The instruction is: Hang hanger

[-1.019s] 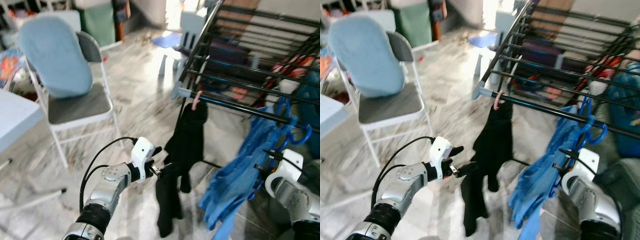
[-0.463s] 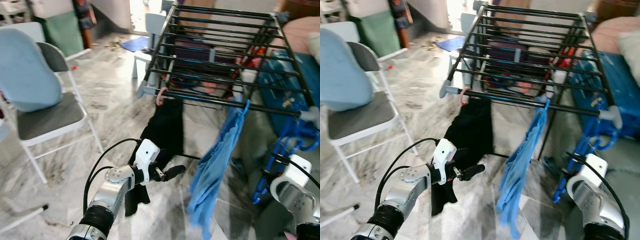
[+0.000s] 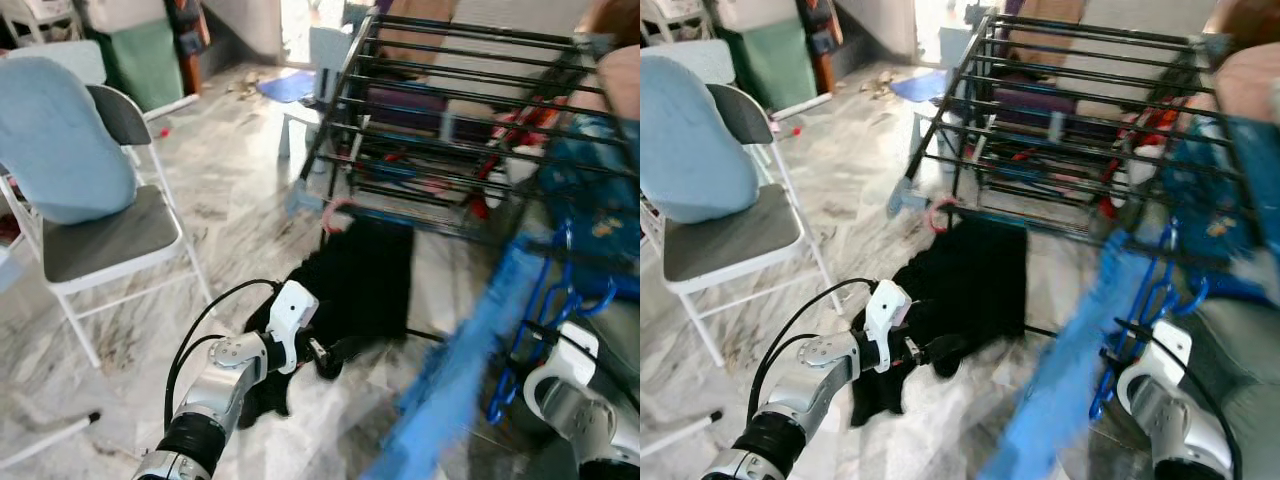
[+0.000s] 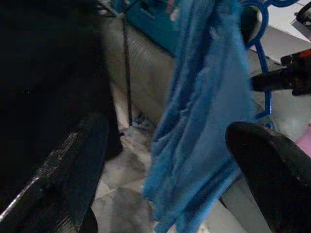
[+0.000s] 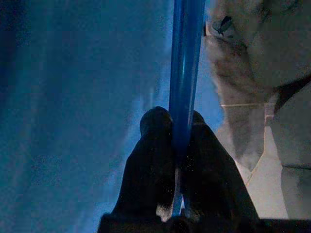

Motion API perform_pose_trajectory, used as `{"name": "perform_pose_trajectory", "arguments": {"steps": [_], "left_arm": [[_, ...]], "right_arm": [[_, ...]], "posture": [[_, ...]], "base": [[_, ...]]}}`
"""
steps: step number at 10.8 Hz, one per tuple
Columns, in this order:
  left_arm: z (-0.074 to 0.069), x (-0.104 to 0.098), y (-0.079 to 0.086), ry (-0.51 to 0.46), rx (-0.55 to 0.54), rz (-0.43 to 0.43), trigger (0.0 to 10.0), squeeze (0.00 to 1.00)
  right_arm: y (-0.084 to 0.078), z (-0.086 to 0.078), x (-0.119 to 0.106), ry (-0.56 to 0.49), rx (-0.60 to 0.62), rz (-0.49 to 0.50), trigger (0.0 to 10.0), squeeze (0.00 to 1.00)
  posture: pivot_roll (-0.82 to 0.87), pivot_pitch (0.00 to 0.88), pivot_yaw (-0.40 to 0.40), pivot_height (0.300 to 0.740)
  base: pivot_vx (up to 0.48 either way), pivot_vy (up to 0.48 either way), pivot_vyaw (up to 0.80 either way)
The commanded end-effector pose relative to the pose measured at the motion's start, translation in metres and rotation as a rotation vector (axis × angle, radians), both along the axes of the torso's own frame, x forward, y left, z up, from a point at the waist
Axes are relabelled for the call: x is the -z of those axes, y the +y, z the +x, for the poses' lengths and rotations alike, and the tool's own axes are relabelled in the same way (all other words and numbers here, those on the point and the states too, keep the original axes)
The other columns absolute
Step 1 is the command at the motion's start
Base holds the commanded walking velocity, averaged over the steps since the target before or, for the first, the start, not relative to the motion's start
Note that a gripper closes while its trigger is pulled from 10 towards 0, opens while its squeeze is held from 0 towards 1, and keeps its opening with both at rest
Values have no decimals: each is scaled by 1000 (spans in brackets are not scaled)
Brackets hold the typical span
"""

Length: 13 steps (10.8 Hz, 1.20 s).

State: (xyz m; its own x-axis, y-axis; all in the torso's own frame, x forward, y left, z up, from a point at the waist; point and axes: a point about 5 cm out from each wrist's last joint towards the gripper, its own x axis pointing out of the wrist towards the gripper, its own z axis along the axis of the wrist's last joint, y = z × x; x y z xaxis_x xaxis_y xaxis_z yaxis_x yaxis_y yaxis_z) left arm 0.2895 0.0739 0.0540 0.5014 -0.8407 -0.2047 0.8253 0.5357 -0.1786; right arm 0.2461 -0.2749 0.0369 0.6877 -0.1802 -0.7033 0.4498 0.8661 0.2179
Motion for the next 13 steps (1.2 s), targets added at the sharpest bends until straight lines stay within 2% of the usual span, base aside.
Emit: {"name": "perform_pose_trajectory", "arguments": {"steps": [1, 2, 3, 5, 6, 8, 10, 12, 13], "left_arm": [[-1, -2, -1, -12, 18, 1, 10000, 0], [-1, -2, -1, -13, 16, -1, 10000, 0], [-2, -1, -1, -14, 13, 0, 10000, 0], [-3, 0, 1, -9, 5, 2, 10000, 0], [-3, 0, 1, -6, -1, -1, 10000, 0], [-2, 2, 0, 3, 6, 20, 10000, 0], [-3, 3, -2, 8, 19, 22, 10000, 0], [-3, 4, 0, 15, 31, 28, 10000, 0], [-3, 4, 0, 17, 35, 29, 10000, 0]], "right_arm": [[0, 1, -7, -28, 4, -21, 10000, 0], [4, -7, -8, -24, 3, -66, 10000, 0], [15, -18, -6, -19, 6, -90, 10000, 0], [52, -49, 8, 21, -42, -115, 10000, 0], [61, -58, 11, 26, -48, -124, 10000, 0], [71, -69, 8, 36, -61, -135, 10000, 0], [81, -92, 9, 45, -92, -166, 10000, 0], [85, -111, 11, 43, -83, -198, 10000, 0], [84, -115, 9, 27, -70, -214, 10000, 0]], "posture": [[50, 0, -63, 740], [50, 0, -68, 740], [48, 0, -72, 740], [35, 0, -67, 740], [30, 0, -64, 740], [16, 0, -62, 740], [9, 0, -63, 740], [-3, 0, -51, 740], [-8, 0, -43, 740]], "base": [[465, 0, 0], [465, 0, 0], [465, 0, 0], [229, 0, 0], [0, 0, 0], [0, 0, 0], [0, 0, 0], [0, 0, 0], [0, 0, 0]]}}
